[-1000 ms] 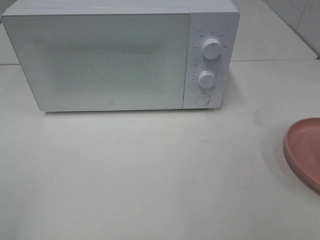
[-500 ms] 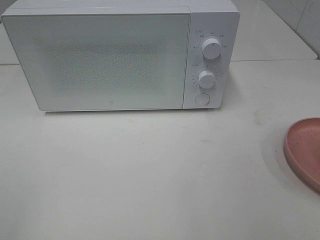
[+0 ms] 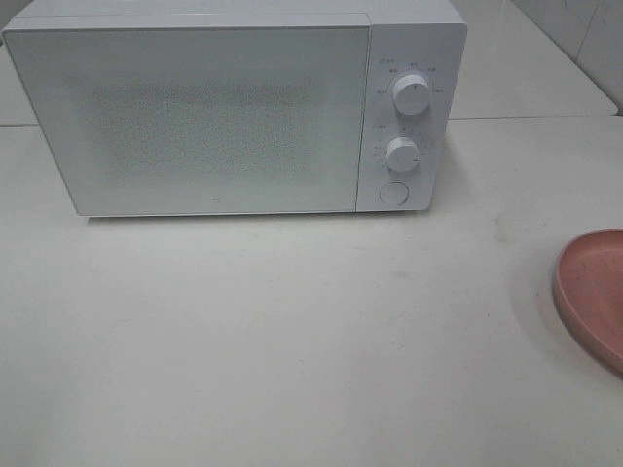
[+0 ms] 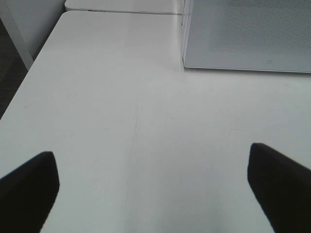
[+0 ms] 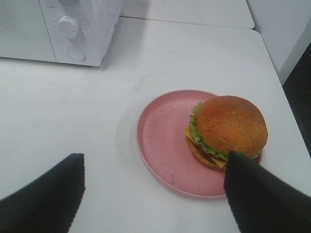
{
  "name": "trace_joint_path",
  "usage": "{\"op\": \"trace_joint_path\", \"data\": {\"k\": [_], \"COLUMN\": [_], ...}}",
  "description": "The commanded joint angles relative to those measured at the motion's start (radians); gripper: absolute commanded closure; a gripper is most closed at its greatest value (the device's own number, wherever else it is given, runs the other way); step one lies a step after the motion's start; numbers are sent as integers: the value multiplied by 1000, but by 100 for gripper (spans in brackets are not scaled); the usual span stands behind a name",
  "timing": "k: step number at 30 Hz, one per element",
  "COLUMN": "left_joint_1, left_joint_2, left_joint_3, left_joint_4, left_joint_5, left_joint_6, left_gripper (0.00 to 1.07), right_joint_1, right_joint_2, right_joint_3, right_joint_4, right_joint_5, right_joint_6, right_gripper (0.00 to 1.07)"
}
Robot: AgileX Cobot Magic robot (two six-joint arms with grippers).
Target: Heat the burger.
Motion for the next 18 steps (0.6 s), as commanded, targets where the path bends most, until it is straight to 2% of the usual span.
{"op": "trace_joint_path", "data": {"k": [1,18], "left_joint_1": [1,1], "left_joint_2": [-25,-25], "left_joint_3": [0,0], "left_joint_4": [-8,-8], "left_joint_5": [-13,-13], "left_joint_6": [-7,-7], "left_gripper": [8,8], "right_joint_1": [-1,-1], "right_joint_2": [-27,-27], "right_joint_3": [3,3], "right_joint_4": [-2,-2], "right_joint_5": [-13,-13], "right_joint_6": [-4,-4], "right_gripper": [32,32]}}
